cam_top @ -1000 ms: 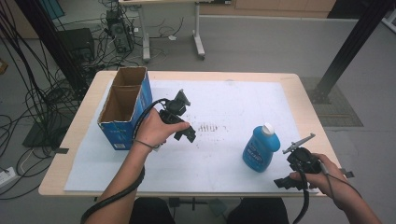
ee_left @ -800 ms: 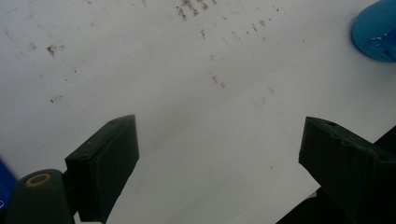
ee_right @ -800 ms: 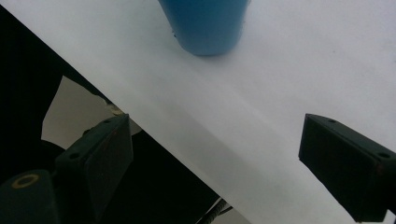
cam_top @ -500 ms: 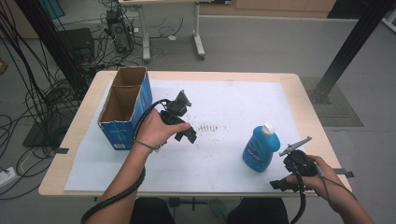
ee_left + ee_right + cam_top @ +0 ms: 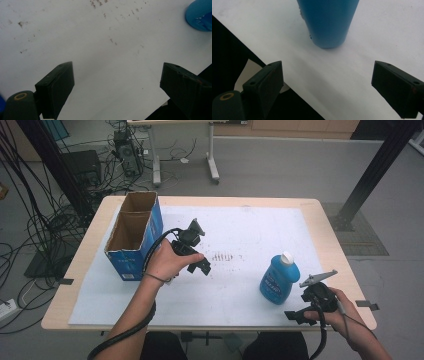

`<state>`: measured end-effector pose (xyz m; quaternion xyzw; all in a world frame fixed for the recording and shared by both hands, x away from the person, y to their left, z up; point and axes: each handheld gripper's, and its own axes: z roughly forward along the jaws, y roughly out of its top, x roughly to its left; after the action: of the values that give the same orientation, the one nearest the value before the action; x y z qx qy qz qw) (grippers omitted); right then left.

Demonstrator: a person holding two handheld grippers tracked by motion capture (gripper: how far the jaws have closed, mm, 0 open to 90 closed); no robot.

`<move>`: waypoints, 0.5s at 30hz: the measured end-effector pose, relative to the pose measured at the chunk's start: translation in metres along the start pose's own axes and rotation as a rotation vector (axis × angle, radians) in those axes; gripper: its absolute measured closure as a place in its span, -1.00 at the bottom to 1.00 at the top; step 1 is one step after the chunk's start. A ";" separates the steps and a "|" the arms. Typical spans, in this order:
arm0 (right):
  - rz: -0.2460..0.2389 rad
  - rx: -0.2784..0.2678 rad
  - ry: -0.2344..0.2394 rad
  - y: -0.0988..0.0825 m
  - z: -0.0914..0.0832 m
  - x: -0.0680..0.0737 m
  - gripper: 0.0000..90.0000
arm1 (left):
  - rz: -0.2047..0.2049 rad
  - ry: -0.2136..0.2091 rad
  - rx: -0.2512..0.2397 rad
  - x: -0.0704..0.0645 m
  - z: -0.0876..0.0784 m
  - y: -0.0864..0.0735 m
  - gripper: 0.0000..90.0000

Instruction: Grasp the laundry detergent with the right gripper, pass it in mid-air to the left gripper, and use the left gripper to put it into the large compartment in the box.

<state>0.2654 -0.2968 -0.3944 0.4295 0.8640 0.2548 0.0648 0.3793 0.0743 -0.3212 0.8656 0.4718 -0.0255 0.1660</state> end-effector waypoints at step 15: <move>-0.007 -0.116 -0.005 -0.007 0.004 0.000 -0.77 | 0.005 0.000 -0.007 -0.003 -0.002 -0.001 -0.72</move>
<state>0.2617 -0.2993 -0.4014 0.4226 0.8491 0.3031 0.0927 0.3765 0.0733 -0.3193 0.8661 0.4698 -0.0234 0.1692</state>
